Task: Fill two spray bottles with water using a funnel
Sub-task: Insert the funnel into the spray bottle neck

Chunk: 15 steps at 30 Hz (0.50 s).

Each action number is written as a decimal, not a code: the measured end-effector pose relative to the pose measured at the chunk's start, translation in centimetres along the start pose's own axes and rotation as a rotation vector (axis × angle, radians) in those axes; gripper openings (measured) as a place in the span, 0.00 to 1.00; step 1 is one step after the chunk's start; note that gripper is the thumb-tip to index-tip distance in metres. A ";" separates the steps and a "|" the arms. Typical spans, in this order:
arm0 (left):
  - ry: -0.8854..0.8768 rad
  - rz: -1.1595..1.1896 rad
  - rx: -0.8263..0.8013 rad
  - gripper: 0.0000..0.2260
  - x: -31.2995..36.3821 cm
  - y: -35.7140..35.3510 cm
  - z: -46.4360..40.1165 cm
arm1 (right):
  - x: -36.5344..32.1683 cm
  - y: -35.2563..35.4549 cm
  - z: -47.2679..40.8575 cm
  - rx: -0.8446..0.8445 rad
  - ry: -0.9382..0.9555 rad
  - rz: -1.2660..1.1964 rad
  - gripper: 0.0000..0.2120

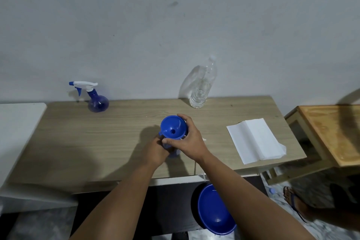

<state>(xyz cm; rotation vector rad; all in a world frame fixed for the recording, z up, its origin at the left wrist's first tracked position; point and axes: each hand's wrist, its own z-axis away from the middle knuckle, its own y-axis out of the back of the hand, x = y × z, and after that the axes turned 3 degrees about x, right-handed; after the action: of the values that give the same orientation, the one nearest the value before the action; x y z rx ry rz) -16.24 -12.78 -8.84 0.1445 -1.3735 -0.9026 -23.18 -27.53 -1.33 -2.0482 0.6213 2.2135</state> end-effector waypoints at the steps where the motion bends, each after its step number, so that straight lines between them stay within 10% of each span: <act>1: 0.009 -0.008 0.000 0.09 0.5 0.3 0.5 | 0.0 0.0 0.0 -0.002 -0.001 0.003 0.44; 15: 0.033 0.069 -0.004 0.10 1.1 0.4 -0.2 | 0.2 0.4 -1.2 -0.031 0.001 0.001 0.44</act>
<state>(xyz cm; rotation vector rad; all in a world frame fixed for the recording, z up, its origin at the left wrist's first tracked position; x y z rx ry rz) -15.95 -13.25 -7.83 0.1079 -1.3377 -0.8423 -22.23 -28.30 -1.50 -2.0634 0.5921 2.2369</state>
